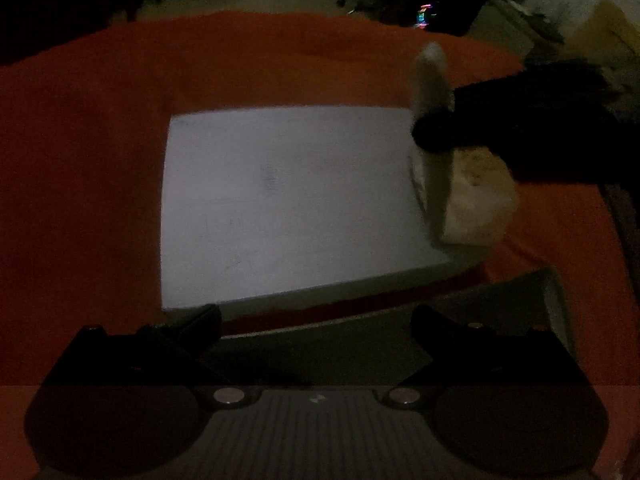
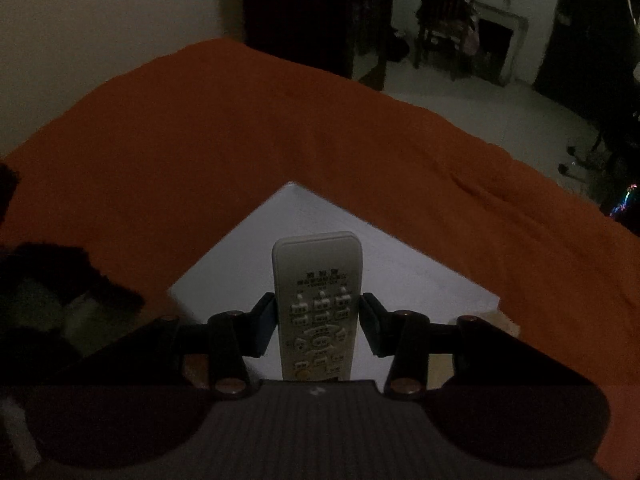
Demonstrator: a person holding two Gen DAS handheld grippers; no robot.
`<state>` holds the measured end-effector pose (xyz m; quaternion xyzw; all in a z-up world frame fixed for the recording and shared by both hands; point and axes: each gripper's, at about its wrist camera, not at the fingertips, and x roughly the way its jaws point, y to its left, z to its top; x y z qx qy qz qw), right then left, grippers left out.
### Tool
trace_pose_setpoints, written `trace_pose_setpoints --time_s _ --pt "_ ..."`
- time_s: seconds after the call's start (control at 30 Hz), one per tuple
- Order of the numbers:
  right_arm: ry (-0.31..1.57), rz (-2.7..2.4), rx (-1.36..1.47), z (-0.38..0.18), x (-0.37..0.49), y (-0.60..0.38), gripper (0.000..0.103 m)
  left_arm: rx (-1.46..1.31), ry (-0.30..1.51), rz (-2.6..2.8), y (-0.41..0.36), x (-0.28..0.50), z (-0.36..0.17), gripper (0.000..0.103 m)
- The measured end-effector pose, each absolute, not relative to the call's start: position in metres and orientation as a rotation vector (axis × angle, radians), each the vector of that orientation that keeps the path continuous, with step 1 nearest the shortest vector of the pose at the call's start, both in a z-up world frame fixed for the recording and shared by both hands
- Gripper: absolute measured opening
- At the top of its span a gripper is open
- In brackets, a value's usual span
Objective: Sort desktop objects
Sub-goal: 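Carry the remote into the box and open the right gripper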
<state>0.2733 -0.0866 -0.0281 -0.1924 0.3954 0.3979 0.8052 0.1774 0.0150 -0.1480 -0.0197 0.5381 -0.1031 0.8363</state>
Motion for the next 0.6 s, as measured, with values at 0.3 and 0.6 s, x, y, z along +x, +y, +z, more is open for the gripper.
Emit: trace_pose_setpoints --time_s 0.3,0.6 --pt "0.853 0.897 -0.339 -0.009 0.199 -0.139 0.048 -0.033 1.095 -0.229 0.030 0.129 -0.126 0.103" --pt "1.159 0.821 -0.364 -0.099 0.156 -0.142 0.048 0.092 1.156 -0.253 0.018 0.076 -0.154 0.103"
